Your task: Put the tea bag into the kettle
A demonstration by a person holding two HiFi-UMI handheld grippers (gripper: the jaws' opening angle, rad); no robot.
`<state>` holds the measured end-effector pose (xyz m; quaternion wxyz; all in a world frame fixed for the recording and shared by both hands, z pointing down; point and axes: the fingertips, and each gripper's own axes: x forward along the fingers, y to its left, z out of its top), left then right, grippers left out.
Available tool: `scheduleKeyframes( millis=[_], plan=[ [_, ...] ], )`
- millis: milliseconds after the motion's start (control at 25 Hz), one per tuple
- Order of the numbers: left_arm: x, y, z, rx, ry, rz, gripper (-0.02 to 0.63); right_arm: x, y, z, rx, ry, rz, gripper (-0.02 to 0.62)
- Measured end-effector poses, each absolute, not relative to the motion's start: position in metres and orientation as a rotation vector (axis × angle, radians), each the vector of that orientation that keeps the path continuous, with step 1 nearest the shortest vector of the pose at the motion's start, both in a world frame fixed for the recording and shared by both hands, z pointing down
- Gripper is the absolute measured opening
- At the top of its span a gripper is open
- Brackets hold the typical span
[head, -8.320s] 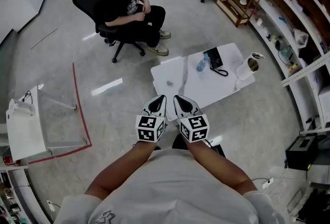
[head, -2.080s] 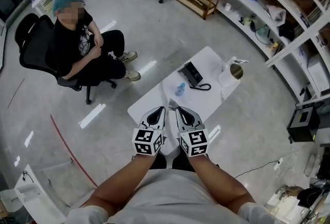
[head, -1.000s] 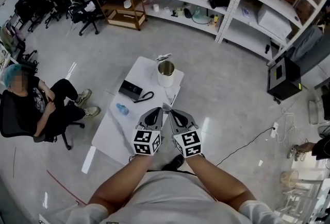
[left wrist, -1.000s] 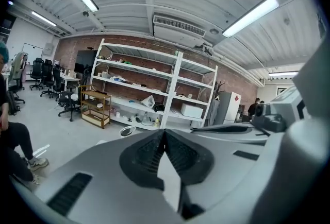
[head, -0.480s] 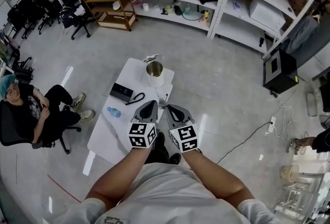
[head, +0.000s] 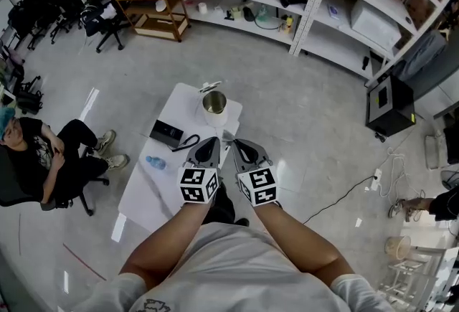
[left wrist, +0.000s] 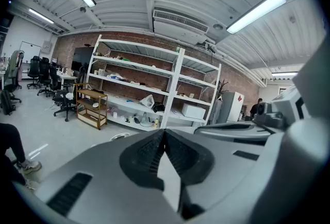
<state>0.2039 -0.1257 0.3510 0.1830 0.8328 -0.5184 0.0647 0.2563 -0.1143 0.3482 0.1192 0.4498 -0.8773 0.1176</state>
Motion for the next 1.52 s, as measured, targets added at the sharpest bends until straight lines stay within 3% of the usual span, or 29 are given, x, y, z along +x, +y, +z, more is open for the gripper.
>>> scheduleKeyframes(
  millis=[920, 1520],
  plan=[
    [0.165, -0.284, 0.378, 2.298, -1.45, 0.224, 0.008, 0.214, -0.285, 0.375, 1.246, -2.527, 0.39, 0.012],
    [0.143, -0.363, 0.417, 2.032, -1.706, 0.204, 0.008, 0.191, -0.375, 0.419, 0.802, -2.587, 0.352, 0.012]
  ],
)
